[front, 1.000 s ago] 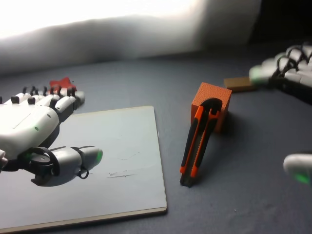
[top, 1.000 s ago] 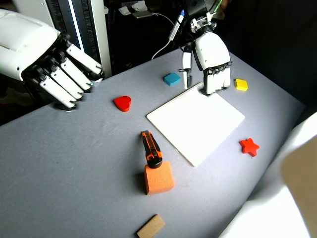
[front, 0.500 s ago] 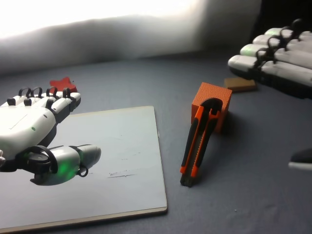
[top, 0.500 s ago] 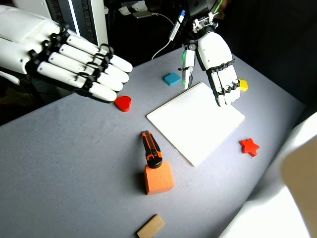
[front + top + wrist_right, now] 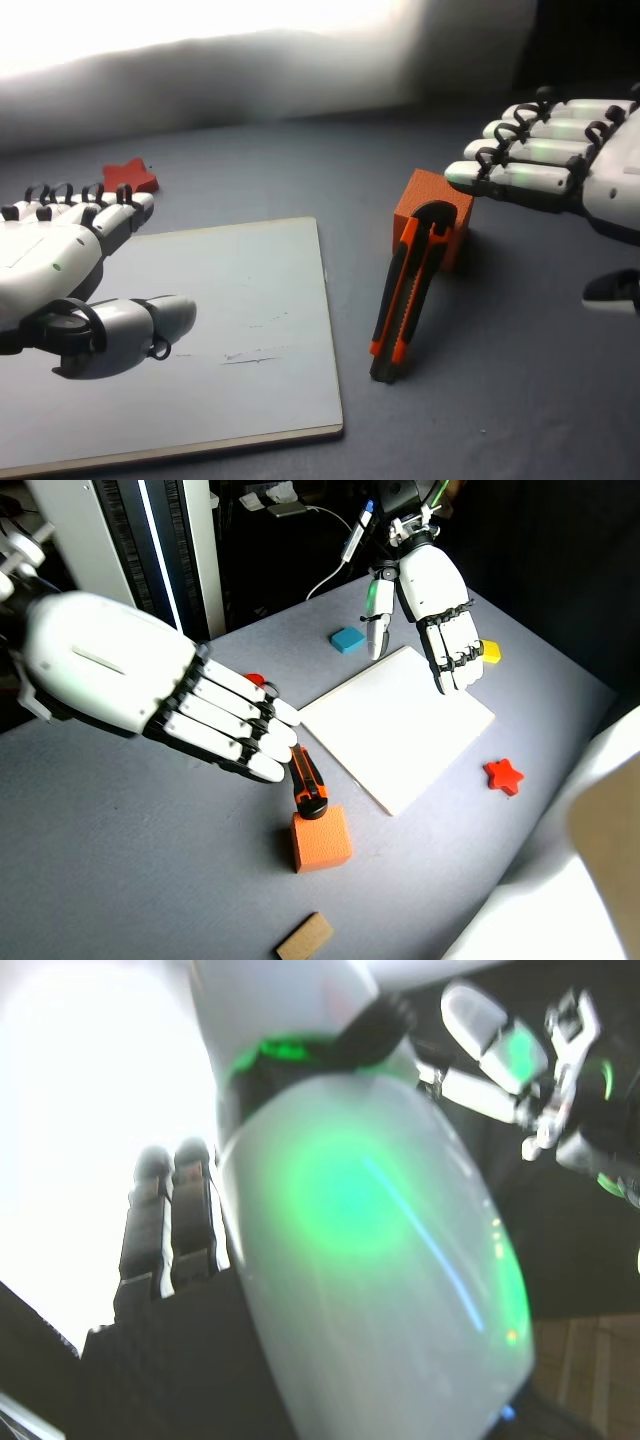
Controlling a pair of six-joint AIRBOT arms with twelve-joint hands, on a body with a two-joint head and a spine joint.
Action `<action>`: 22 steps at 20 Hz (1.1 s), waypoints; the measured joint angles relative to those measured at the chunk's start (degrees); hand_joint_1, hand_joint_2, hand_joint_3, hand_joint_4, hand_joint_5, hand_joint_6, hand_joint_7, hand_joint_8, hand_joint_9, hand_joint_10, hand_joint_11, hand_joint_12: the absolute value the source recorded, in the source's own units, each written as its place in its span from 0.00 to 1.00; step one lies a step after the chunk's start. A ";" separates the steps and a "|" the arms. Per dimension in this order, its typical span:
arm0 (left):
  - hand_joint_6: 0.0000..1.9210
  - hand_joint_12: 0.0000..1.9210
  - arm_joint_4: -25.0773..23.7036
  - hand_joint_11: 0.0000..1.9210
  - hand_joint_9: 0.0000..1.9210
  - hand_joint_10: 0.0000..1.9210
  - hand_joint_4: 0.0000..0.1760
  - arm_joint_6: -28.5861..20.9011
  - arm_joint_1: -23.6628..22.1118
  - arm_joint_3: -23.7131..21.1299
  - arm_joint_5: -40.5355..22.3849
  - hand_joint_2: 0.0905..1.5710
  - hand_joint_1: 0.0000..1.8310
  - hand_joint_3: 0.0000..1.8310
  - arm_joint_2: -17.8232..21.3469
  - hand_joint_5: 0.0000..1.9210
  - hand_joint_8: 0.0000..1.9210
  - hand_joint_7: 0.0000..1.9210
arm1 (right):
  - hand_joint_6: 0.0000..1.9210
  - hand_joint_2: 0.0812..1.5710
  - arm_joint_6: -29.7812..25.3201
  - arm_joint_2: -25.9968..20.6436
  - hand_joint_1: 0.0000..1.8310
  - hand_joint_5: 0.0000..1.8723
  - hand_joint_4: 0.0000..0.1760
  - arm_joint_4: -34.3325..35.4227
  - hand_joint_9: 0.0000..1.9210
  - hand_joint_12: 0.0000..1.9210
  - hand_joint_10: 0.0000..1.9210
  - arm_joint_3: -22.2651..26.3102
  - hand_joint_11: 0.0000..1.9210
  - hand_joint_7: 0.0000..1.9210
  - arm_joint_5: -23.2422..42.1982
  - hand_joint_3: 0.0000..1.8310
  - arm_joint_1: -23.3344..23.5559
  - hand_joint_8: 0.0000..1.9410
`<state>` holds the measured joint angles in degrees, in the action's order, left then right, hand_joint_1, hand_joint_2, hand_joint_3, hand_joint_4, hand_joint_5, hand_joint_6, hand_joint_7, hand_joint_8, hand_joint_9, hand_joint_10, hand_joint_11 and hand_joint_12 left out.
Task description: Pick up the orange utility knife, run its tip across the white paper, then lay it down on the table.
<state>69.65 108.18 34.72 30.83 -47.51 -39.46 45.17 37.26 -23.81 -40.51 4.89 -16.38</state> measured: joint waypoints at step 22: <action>0.00 0.11 -1.57 0.00 0.03 0.00 0.07 -0.57 1.55 0.59 2.56 0.82 0.03 0.00 -0.02 0.00 0.00 0.03 | 0.00 0.70 -75.63 18.60 0.60 0.00 0.00 -88.52 0.00 0.00 0.00 -14.62 0.00 0.00 11.93 0.00 3.13 0.00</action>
<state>68.07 107.61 36.27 31.42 -44.95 -39.48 -30.46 55.86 -112.33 -55.13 16.82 -13.26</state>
